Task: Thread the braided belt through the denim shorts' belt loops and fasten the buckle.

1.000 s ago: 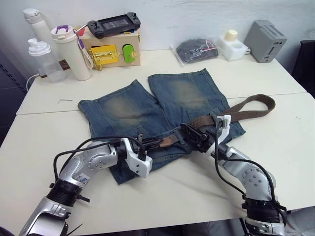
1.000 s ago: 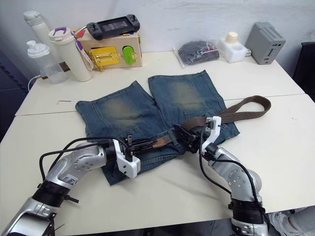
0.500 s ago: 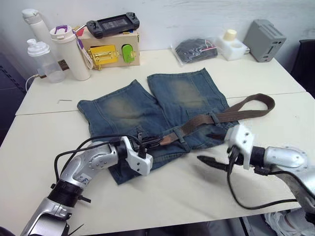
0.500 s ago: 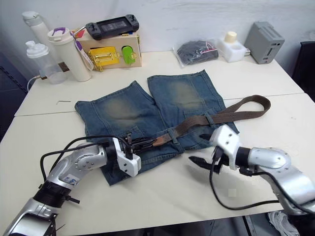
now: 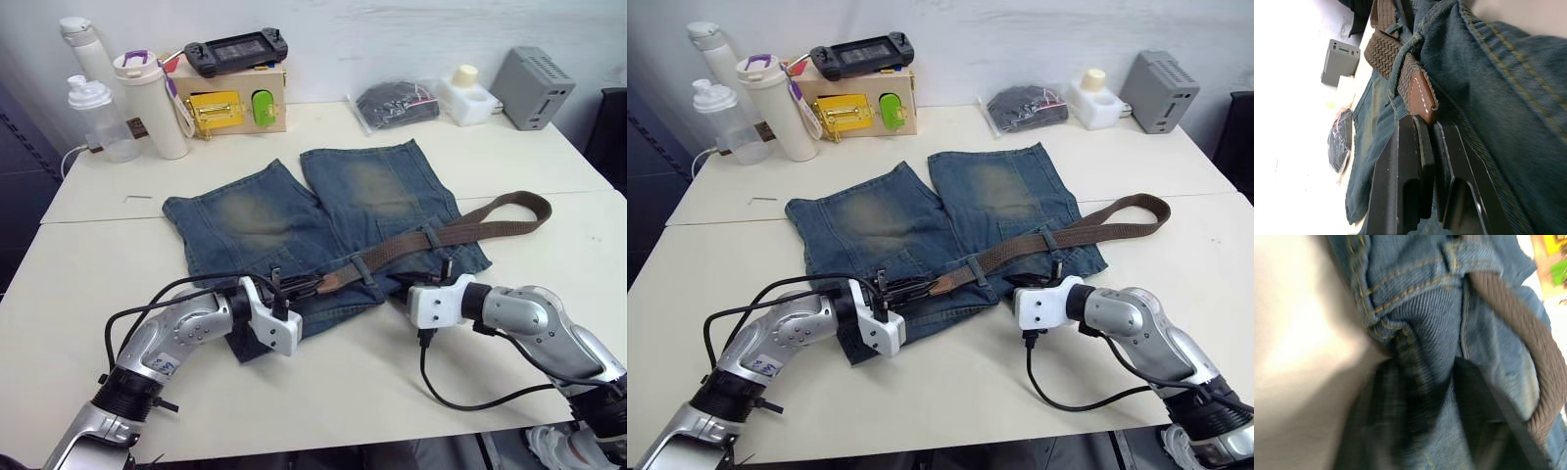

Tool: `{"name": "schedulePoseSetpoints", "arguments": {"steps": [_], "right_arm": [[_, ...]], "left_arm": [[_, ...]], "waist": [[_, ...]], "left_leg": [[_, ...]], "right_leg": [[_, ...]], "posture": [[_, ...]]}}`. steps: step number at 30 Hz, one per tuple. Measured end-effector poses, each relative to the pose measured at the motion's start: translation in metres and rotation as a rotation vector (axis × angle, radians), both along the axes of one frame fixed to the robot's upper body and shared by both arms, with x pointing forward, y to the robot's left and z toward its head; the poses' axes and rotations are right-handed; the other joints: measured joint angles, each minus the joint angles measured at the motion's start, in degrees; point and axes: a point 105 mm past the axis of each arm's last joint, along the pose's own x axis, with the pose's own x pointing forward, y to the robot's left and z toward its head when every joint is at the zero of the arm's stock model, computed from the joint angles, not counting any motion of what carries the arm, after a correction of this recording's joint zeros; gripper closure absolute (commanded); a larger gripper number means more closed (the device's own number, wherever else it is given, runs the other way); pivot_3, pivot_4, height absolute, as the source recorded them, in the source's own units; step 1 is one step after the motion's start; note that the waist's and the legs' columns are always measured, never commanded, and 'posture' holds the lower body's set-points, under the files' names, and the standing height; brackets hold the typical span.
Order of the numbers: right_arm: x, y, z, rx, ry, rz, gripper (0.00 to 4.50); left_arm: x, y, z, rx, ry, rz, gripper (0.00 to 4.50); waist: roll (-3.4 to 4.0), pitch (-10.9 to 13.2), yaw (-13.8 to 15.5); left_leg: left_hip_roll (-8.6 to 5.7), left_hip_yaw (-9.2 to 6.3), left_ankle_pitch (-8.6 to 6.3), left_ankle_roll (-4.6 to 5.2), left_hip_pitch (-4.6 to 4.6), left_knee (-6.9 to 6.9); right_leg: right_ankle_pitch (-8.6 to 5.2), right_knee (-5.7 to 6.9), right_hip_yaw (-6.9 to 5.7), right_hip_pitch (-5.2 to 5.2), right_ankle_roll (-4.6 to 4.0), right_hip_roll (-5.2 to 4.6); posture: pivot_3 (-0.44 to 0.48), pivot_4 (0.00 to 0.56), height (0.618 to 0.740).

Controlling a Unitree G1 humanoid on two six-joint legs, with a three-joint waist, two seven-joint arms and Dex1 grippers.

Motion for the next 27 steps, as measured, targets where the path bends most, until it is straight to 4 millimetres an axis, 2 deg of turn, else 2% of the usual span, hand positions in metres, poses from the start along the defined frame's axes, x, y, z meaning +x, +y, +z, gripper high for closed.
{"name": "schedulePoseSetpoints", "arguments": {"steps": [2, 5, 7, 9, 11, 19, 24, 27], "right_arm": [[0.013, -0.019, 0.003, 0.011, -0.002, -0.099, 4.47], [0.036, -0.070, 0.010, 0.020, -0.021, -0.331, 4.47], [0.041, -0.099, 0.013, -0.007, -0.036, -0.438, 4.47], [0.043, -0.118, 0.014, -0.036, -0.042, -0.494, 4.47], [0.042, -0.122, 0.014, -0.040, -0.042, -0.501, 4.47], [0.029, -0.118, 0.013, 0.001, 0.000, -0.484, 4.47], [0.021, -0.123, 0.020, 0.091, 0.046, -0.546, 2.29], [0.010, -0.133, 0.029, 0.133, 0.120, -0.576, 0.71]], "left_arm": [[-0.002, 0.003, 0.001, 0.001, -0.003, 0.006, 4.50], [-0.006, 0.006, -0.003, 0.009, 0.003, 0.010, 4.50], [-0.008, 0.008, -0.003, 0.015, 0.004, 0.016, 4.50], [-0.007, 0.011, -0.004, 0.017, 0.005, 0.025, 4.50], [-0.007, 0.011, -0.003, 0.016, 0.002, 0.024, 4.50], [-0.008, 0.009, -0.001, 0.011, -0.007, 0.020, 4.50], [-0.008, 0.008, 0.002, -0.006, -0.028, 0.010, 4.50], [-0.007, 0.008, 0.003, -0.018, -0.042, 0.005, 4.50]], "waist": [[0.01, 0.0, 0.7], [0.02, 0.0, 2.1], [0.03, 0.0, 3.0], [0.03, 0.0, 3.4], [0.03, 0.0, 3.5], [0.04, 0.0, 3.3], [0.05, 0.0, 3.3], [0.13, 0.1, 3.3]], "left_leg": [[-0.11, -0.10, -0.01, 0.02, -0.08, 0.19], [-0.33, -0.15, -0.02, 0.05, -0.18, 0.35], [-0.40, -0.14, -0.04, 0.10, -0.22, 0.38], [-0.39, -0.17, -0.04, 0.10, -0.25, 0.39], [-0.35, -0.16, -0.04, 0.10, -0.26, 0.39], [-0.31, -0.18, -0.04, 0.10, -0.27, 0.36], [-0.31, -0.19, -0.04, 0.09, -0.29, 0.36], [-0.31, -0.18, -0.04, 0.10, -0.29, 0.35]], "right_leg": [[0.00, 0.09, 0.04, 0.00, 0.00, 0.00], [0.00, 0.30, 0.15, -0.07, 0.00, -0.08], [0.00, 0.46, 0.21, -0.15, 0.00, -0.13], [0.00, 0.54, 0.22, -0.19, 0.00, -0.14], [0.00, 0.56, 0.21, -0.21, 0.00, -0.13], [0.00, 0.57, 0.19, -0.22, -0.01, -0.11], [0.00, 0.51, 0.18, -0.22, -0.01, -0.11], [0.00, 0.46, 0.18, -0.21, -0.01, -0.11]], "posture": [[0.000, 0.150, 0.645], [0.000, 0.150, 0.645], [0.000, 0.150, 0.645], [0.000, 0.150, 0.645], [0.000, 0.150, 0.645], [0.000, 0.150, 0.645], [0.000, 0.150, 0.645], [0.000, 0.150, 0.645]]}}
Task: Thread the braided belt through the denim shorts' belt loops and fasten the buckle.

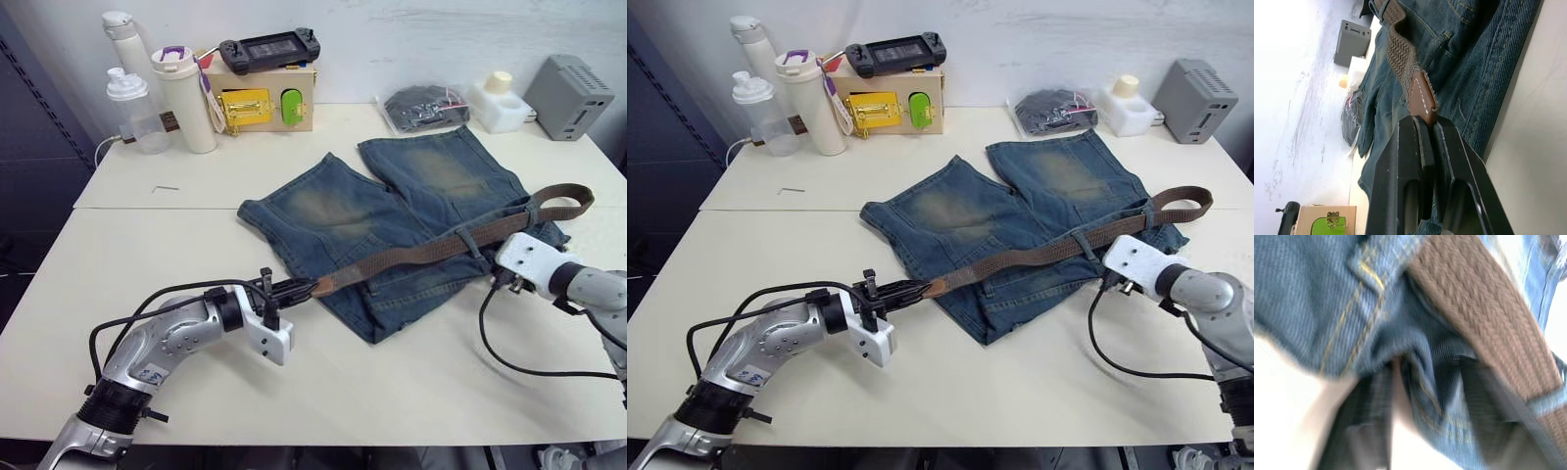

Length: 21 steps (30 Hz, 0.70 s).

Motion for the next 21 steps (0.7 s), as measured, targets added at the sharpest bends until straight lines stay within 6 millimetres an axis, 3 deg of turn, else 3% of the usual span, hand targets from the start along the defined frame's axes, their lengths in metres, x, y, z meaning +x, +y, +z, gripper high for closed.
{"name": "schedulePoseSetpoints", "arguments": {"steps": [2, 5, 7, 11, 16, 19, 21], "right_arm": [[-0.007, -0.002, 0.009, 0.112, 0.049, -0.031, 0.05], [-0.019, 0.020, 0.036, 0.436, 0.132, -0.005, 0.05], [-0.042, 0.057, 0.054, 0.708, 0.292, 0.112, 0.05], [-0.077, 0.106, 0.053, 1.001, 0.590, 0.274, 0.05], [-0.082, 0.152, 0.029, 1.292, 0.766, 0.305, 0.05], [-0.065, 0.184, 0.021, 1.571, 0.790, 0.197, 0.05], [-0.055, 0.188, 0.023, 1.671, 0.776, 0.107, 0.05]], "left_arm": [[0.000, 0.000, 0.004, -0.014, -0.020, -0.003, 4.50], [0.000, -0.001, 0.011, -0.032, -0.068, -0.012, 4.50], [0.001, -0.005, 0.018, -0.053, -0.111, -0.022, 4.50], [0.002, -0.006, 0.020, -0.063, -0.135, -0.023, 4.50], [0.003, -0.009, 0.024, -0.064, -0.160, -0.030, 4.50], [0.003, -0.010, 0.024, -0.062, -0.162, -0.033, 4.50], [0.003, -0.010, 0.024, -0.060, -0.163, -0.033, 4.50]], "waist": [[0.09, 0.1, -0.2], [0.39, 0.2, -0.4], [0.41, 0.2, -0.5], [0.31, 0.3, -0.4], [0.29, 0.4, -0.1], [0.27, 0.4, -0.4], [0.28, 0.4, -0.4]], "left_leg": [[0.05, 0.03, 0.00, 0.00, -0.01, -0.02], [0.24, 0.11, 0.00, -0.01, -0.09, -0.08], [0.40, 0.10, -0.02, -0.05, -0.08, -0.14], [0.41, 0.08, -0.02, -0.05, -0.01, -0.15], [0.41, 0.20, -0.01, -0.06, 0.02, -0.12], [0.40, 0.31, -0.01, -0.05, -0.06, -0.06], [0.40, 0.27, -0.01, -0.04, -0.06, -0.03]], "right_leg": [[0.00, -0.13, -0.02, 0.01, 0.00, 0.02], [0.00, -0.43, -0.06, 0.02, 0.00, 0.10], [0.00, -0.55, -0.14, 0.08, 0.00, 0.18], [0.01, -0.75, -0.19, 0.24, 0.00, 0.19], [0.01, -0.69, -0.07, 0.24, 0.01, 0.13], [0.01, -0.55, 0.03, 0.12, 0.01, 0.09], [0.01, -0.49, 0.04, 0.10, 0.01, 0.11]], "posture": [[0.000, 0.150, 0.645], [0.000, 0.150, 0.645], [0.000, 0.150, 0.645], [0.000, 0.150, 0.645], [0.000, 0.150, 0.645], [0.000, 0.150, 0.645], [0.000, 0.150, 0.645]]}}
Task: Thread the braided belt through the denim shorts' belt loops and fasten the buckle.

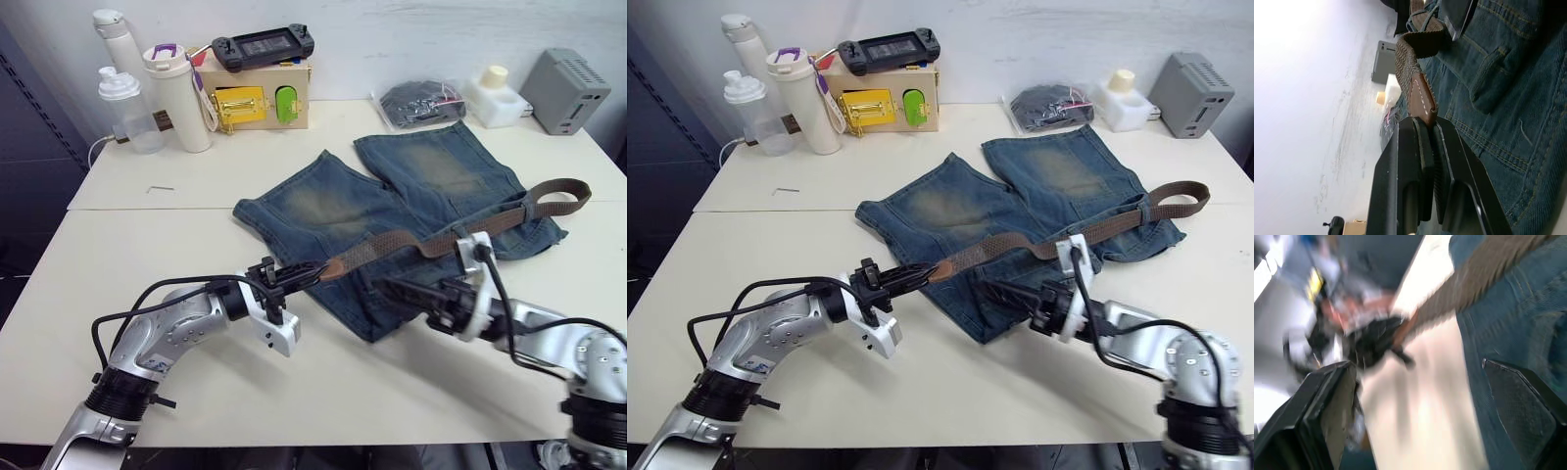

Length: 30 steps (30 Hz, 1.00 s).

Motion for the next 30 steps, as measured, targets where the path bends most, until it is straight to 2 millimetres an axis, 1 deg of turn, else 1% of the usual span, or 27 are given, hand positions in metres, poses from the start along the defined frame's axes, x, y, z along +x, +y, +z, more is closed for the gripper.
{"name": "schedulePoseSetpoints", "arguments": {"steps": [2, 4, 7, 8, 9, 10, 11, 12, 13, 14, 15, 16, 17, 18, 19, 20, 21, 22, 23, 24, 25, 26, 27, 28, 29, 30], "right_arm": [[0.010, 0.001, 0.001, 0.054, 0.060, -0.087, 0.05], [0.015, 0.000, 0.000, 0.083, 0.087, -0.131, 0.05], [0.020, 0.000, 0.000, 0.100, 0.107, -0.165, 0.75], [0.021, 0.000, 0.000, 0.101, 0.111, -0.173, 1.19], [0.021, -0.001, 0.000, 0.101, 0.114, -0.178, 1.47], [0.022, -0.001, 0.000, 0.102, 0.116, -0.183, 1.64], [0.023, -0.002, 0.000, 0.099, 0.121, -0.194, 2.09], [0.024, -0.003, 0.000, 0.099, 0.123, -0.203, 2.68], [0.027, -0.004, 0.002, 0.096, 0.126, -0.219, 3.09], [0.027, -0.004, 0.002, 0.096, 0.128, -0.222, 3.60], [0.028, -0.005, 0.001, 0.100, 0.133, -0.234, 3.75], [0.029, -0.005, 0.002, 0.104, 0.134, -0.237, 4.18], [0.029, -0.004, 0.002, 0.122, 0.137, -0.243, 4.50], [0.030, -0.003, 0.003, 0.139, 0.140, -0.248, 4.50], [0.030, -0.003, 0.004, 0.142, 0.140, -0.251, 4.50], [0.031, -0.003, 0.004, 0.141, 0.141, -0.255, 4.50], [0.031, -0.003, 0.004, 0.141, 0.143, -0.260, 4.50], [0.034, -0.005, 0.006, 0.145, 0.140, -0.273, 4.50], [0.037, -0.011, 0.008, 0.121, 0.129, -0.287, 4.50], [0.040, -0.018, 0.008, 0.105, 0.125, -0.304, 4.50], [0.044, -0.030, 0.008, 0.084, 0.116, -0.343, 4.50], [0.045, -0.032, 0.008, 0.083, 0.115, -0.349, 4.50], [0.048, -0.039, 0.008, 0.069, 0.107, -0.373, 4.50], [0.051, -0.042, 0.009, 0.054, 0.090, -0.379, 4.50], [0.057, -0.049, 0.009, 0.018, 0.062, -0.399, 4.50], [0.059, -0.054, 0.008, 0.001, 0.050, -0.409, 4.50]], "left_arm": [[0.000, 0.000, 0.000, 0.003, -0.001, 0.000, 4.50], [0.000, 0.000, 0.000, 0.004, -0.001, -0.001, 4.50], [0.000, 0.000, 0.000, 0.004, -0.001, -0.001, 4.50], [0.000, 0.000, 0.000, 0.004, -0.001, -0.001, 4.50], [0.000, 0.000, 0.000, 0.004, -0.001, -0.001, 4.50], [0.000, 0.000, 0.000, 0.004, -0.001, -0.001, 4.50], [0.000, 0.000, 0.000, 0.005, -0.001, -0.001, 4.50], [0.000, 0.001, 0.000, 0.005, -0.001, -0.001, 4.50], [0.000, 0.001, 0.000, 0.006, -0.001, -0.001, 4.50], [0.000, 0.000, 0.000, 0.005, -0.001, -0.001, 4.50], [0.000, 0.000, 0.000, 0.005, -0.002, -0.001, 4.10], [0.000, 0.000, 0.000, 0.005, -0.002, -0.001, 3.70], [0.000, 0.000, 0.000, 0.006, -0.002, -0.002, 3.21], [0.000, 0.000, 0.000, 0.008, -0.001, -0.003, 3.05], [-0.001, 0.000, -0.001, 0.014, 0.005, -0.006, 2.57], [-0.002, 0.000, -0.001, 0.012, 0.017, -0.013, 2.30], [-0.002, 0.000, -0.001, 0.007, 0.024, -0.019, 1.84], [-0.003, 0.000, 0.001, -0.013, 0.048, -0.028, 1.84], [-0.001, 0.002, 0.000, -0.038, 0.103, -0.013, 1.84], [-0.002, 0.004, -0.002, -0.054, 0.143, -0.004, 1.84], [-0.003, 0.008, -0.009, -0.084, 0.225, 0.010, 1.84], [-0.003, 0.008, -0.009, -0.087, 0.234, 0.012, 1.84], [-0.005, 0.011, -0.013, -0.112, 0.293, 0.019, 1.84], [-0.009, 0.013, -0.014, -0.142, 0.361, 0.020, 1.84], [-0.017, 0.018, -0.018, -0.172, 0.466, 0.021, 1.84], [-0.021, 0.021, -0.022, -0.180, 0.519, 0.029, 1.84]], "waist": [[0.01, 0.0, -0.1], [0.01, 0.0, -0.2], [0.02, 0.0, -0.4], [0.03, 0.0, -0.5], [0.03, 0.0, -0.5], [0.03, 0.0, -0.6], [0.03, 0.0, -0.7], [0.03, 0.0, -0.9], [0.04, 0.0, -1.4], [0.04, 0.0, -1.5], [0.04, 0.0, -1.6], [0.07, 0.0, -1.9], [0.07, 0.0, -2.1], [0.08, 0.0, -2.3], [0.09, -0.1, -2.7], [0.09, -0.1, -2.8], [0.10, -0.1, -2.9], [0.10, -0.1, -3.0], [0.11, -0.1, -3.0], [0.12, -0.1, -3.0], [0.13, -0.1, -3.0], [0.13, -0.1, -3.0], [0.13, -0.1, -3.1], [0.15, -0.1, -3.1], [0.17, -0.1, -3.2], [0.20, -0.1, -3.3]], "left_leg": [[0.00, -0.04, 0.00, 0.00, 0.02, -0.04], [-0.01, -0.06, 0.00, 0.00, 0.05, -0.04], [-0.02, -0.07, 0.00, 0.00, 0.06, -0.06], [-0.02, -0.07, 0.00, 0.00, 0.07, -0.07], [-0.03, -0.07, 0.00, 0.00, 0.07, -0.07], [-0.03, -0.10, 0.00, 0.00, 0.08, -0.07], [-0.04, -0.11, 0.00, 0.00, 0.08, -0.08], [-0.04, -0.12, 0.00, 0.00, 0.09, -0.09], [-0.04, -0.16, 0.00, 0.00, 0.12, -0.16], [-0.04, -0.15, 0.00, 0.00, 0.14, -0.18], [-0.04, -0.15, 0.00, 0.00, 0.14, -0.19], [-0.04, -0.15, 0.00, 0.00, 0.17, -0.26], [-0.03, -0.16, 0.00, 0.00, 0.18, -0.27], [-0.03, -0.16, 0.00, 0.00, 0.18, -0.28], [-0.05, -0.20, 0.00, 0.00, 0.18, -0.28], [-0.06, -0.20, 0.00, 0.00, 0.18, -0.28], [-0.06, -0.20, 0.00, 0.00, 0.18, -0.29], [-0.06, -0.21, 0.00, 0.00, 0.18, -0.30], [-0.06, -0.22, 0.00, 0.00, 0.18, -0.30], [-0.08, -0.23, 0.00, 0.00, 0.18, -0.30], [-0.09, -0.25, 0.00, 0.01, 0.18, -0.32], [-0.09, -0.24, 0.00, 0.01, 0.18, -0.32], [-0.09, -0.25, 0.00, 0.01, 0.17, -0.32], [-0.07, -0.25, 0.00, 0.00, 0.18, -0.32], [-0.07, -0.24, 0.00, 0.01, 0.19, -0.37], [-0.07, -0.24, 0.00, 0.00, 0.22, -0.46]], "right_leg": [[0.00, 0.00, -0.01, 0.00, 0.00, 0.05], [0.00, 0.01, -0.03, 0.01, 0.00, 0.07], [0.00, 0.02, -0.05, 0.01, 0.00, 0.08], [0.00, 0.02, -0.05, 0.01, 0.00, 0.08], [0.00, 0.03, -0.05, 0.01, 0.00, 0.08], [0.00, 0.04, -0.05, 0.01, 0.00, 0.08], [0.00, 0.05, -0.06, 0.01, 0.00, 0.08], [0.00, 0.06, -0.06, 0.01, 0.00, 0.08], [0.00, 0.06, -0.08, 0.02, 0.00, 0.09], [0.00, 0.06, -0.08, 0.02, 0.00, 0.09], [0.00, 0.07, -0.08, 0.02, 0.00, 0.08], [0.00, 0.07, -0.08, 0.01, 0.00, 0.08], [0.00, 0.07, -0.08, 0.01, 0.00, 0.08], [0.00, 0.07, -0.08, 0.01, 0.01, 0.08], [0.00, 0.07, -0.08, 0.02, 0.01, 0.08], [0.00, 0.07, -0.08, 0.02, 0.01, 0.08], [0.00, 0.07, -0.08, 0.02, 0.01, 0.08], [0.00, 0.07, -0.08, 0.01, 0.01, 0.08], [0.00, 0.07, -0.08, 0.01, 0.01, 0.08], [0.00, 0.07, -0.09, 0.01, 0.00, 0.07], [0.00, 0.06, -0.08, 0.01, 0.00, 0.07], [0.00, 0.06, -0.08, 0.01, 0.00, 0.07], [0.00, 0.06, -0.09, 0.01, 0.01, 0.07], [0.00, 0.05, -0.08, 0.01, 0.00, 0.07], [0.00, 0.03, -0.08, 0.01, 0.00, 0.07], [0.00, 0.02, -0.07, 0.02, 0.00, 0.06]], "posture": [[0.000, 0.150, 0.645], [0.000, 0.150, 0.645], [0.000, 0.150, 0.645], [0.000, 0.150, 0.645], [0.000, 0.150, 0.645], [0.000, 0.150, 0.645], [0.000, 0.150, 0.645], [0.000, 0.150, 0.645], [0.000, 0.150, 0.645], [0.000, 0.150, 0.645], [0.000, 0.150, 0.645], [0.000, 0.150, 0.645], [0.000, 0.150, 0.645], [0.000, 0.150, 0.645], [0.000, 0.150, 0.645], [0.000, 0.150, 0.645], [0.000, 0.150, 0.645], [0.000, 0.150, 0.645], [0.000, 0.150, 0.645], [0.000, 0.150, 0.645], [0.000, 0.150, 0.645], [0.000, 0.150, 0.645], [0.000, 0.150, 0.645], [0.000, 0.150, 0.645], [0.000, 0.150, 0.645], [0.000, 0.150, 0.645]]}}
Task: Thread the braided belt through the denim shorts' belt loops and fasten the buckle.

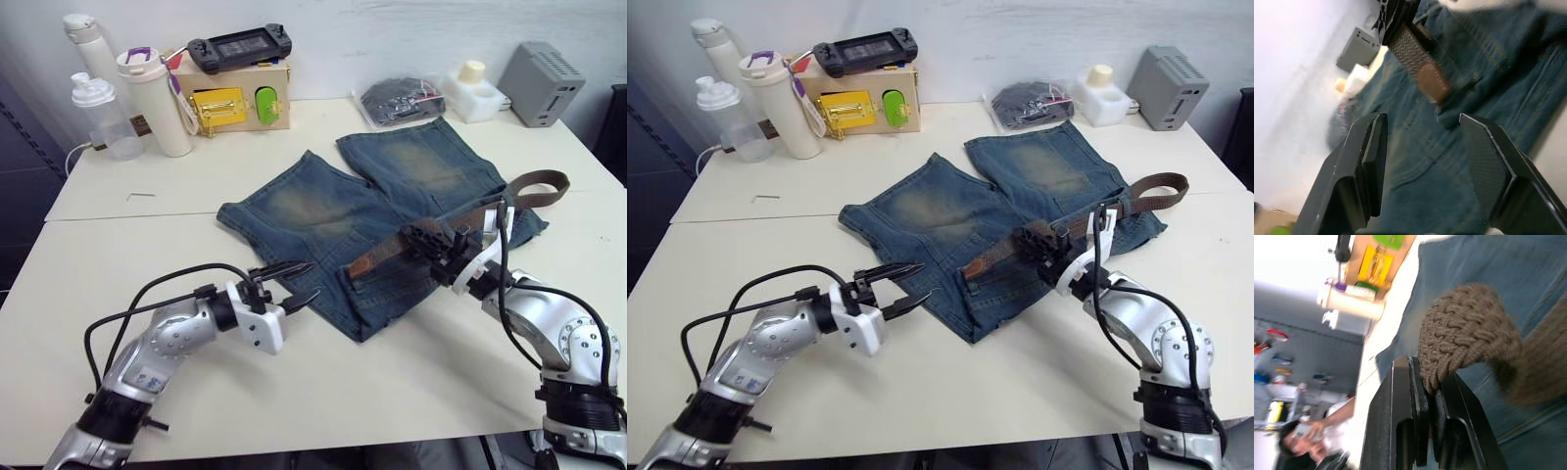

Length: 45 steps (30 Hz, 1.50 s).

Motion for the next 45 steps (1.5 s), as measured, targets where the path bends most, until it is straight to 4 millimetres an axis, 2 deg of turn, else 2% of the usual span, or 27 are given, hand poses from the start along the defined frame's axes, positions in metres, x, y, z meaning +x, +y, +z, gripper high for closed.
{"name": "schedulePoseSetpoints", "arguments": {"steps": [2, 4, 9, 12, 21, 29, 33, 35, 39, 45], "right_arm": [[0.005, -0.007, -0.006, -0.035, -0.008, -0.008, 4.50], [0.007, -0.008, -0.010, -0.055, -0.015, 0.004, 4.50], [0.010, -0.018, -0.010, -0.112, -0.043, 0.018, 4.50], [0.009, -0.018, -0.011, -0.149, -0.058, 0.040, 4.50], [-0.001, 0.022, -0.034, -0.203, -0.042, 0.166, 4.50], [-0.004, 0.056, -0.038, -0.184, -0.056, 0.205, 4.50], [-0.007, 0.064, -0.041, -0.197, -0.049, 0.224, 4.50], [-0.007, 0.066, -0.041, -0.206, -0.049, 0.229, 4.50], [-0.007, 0.071, -0.041, -0.206, -0.054, 0.234, 4.50], [-0.007, 0.074, -0.041, -0.197, -0.045, 0.223, 4.50]], "left_arm": [[-0.010, 0.006, -0.014, -0.009, 0.142, 0.017, 1.84], [-0.014, 0.008, -0.016, -0.013, 0.179, 0.025, 1.84], [-0.018, 0.010, -0.012, -0.017, 0.185, 0.041, 1.84], [-0.017, 0.013, -0.011, -0.018, 0.180, 0.058, 1.84], [-0.015, 0.015, -0.010, -0.001, 0.156, 0.075, 1.84], [-0.002, 0.008, -0.006, 0.073, 0.028, 0.049, 1.84], [0.016, 0.004, -0.009, 0.187, -0.102, 0.041, 1.84], [0.022, 0.001, -0.007, 0.191, -0.140, 0.042, 1.84], [0.025, -0.005, -0.006, 0.181, -0.185, 0.027, 1.84], [0.024, -0.008, -0.019, 0.237, -0.215, 0.000, 1.84]], "waist": [[0.00, 0.0, -0.3], [0.01, 0.0, -0.2], [0.03, 0.0, 0.4], [0.04, 0.0, 0.3], [0.04, 0.0, 0.3], [0.04, 0.0, 0.0], [0.04, 0.0, 0.0], [0.04, 0.0, -0.2], [0.03, 0.0, -1.1], [0.03, 0.0, -1.3]], "left_leg": [[0.01, 0.02, 0.00, -0.01, 0.04, -0.11], [0.02, 0.03, 0.01, -0.01, 0.03, -0.09], [0.01, 0.07, 0.02, 0.01, 0.03, -0.06], [0.02, 0.09, 0.02, 0.01, 0.03, -0.08], [0.03, 0.11, 0.02, 0.00, 0.04, -0.10], [0.06, 0.14, 0.02, -0.01, 0.15, -0.21], [0.06, 0.15, 0.02, -0.01, 0.17, -0.22], [0.05, 0.15, 0.02, -0.01, 0.20, -0.26], [0.06, 0.12, 0.03, -0.01, 0.25, -0.38], [0.06, 0.13, 0.04, -0.03, 0.30, -0.45]], "right_leg": [[0.00, -0.03, 0.01, 0.00, 0.00, -0.01], [0.00, -0.05, 0.02, 0.01, 0.00, -0.01], [0.00, -0.10, 0.03, 0.04, 0.00, -0.02], [0.00, -0.11, 0.03, 0.04, 0.00, -0.01], [0.00, -0.14, 0.05, 0.04, 0.00, -0.02], [0.00, -0.11, 0.03, 0.04, 0.00, -0.01], [0.00, -0.10, 0.02, 0.04, 0.00, -0.01], [0.00, -0.10, 0.02, 0.05, 0.00, -0.01], [0.00, -0.09, 0.00, 0.04, 0.00, -0.01], [0.00, -0.09, 0.01, 0.04, 0.00, -0.01]], "posture": [[0.000, 0.150, 0.645], [0.000, 0.150, 0.645], [0.000, 0.150, 0.645], [0.000, 0.150, 0.645], [0.000, 0.150, 0.645], [0.000, 0.150, 0.645], [0.000, 0.150, 0.645], [0.000, 0.150, 0.645], [0.000, 0.150, 0.645], [0.000, 0.150, 0.645]]}}
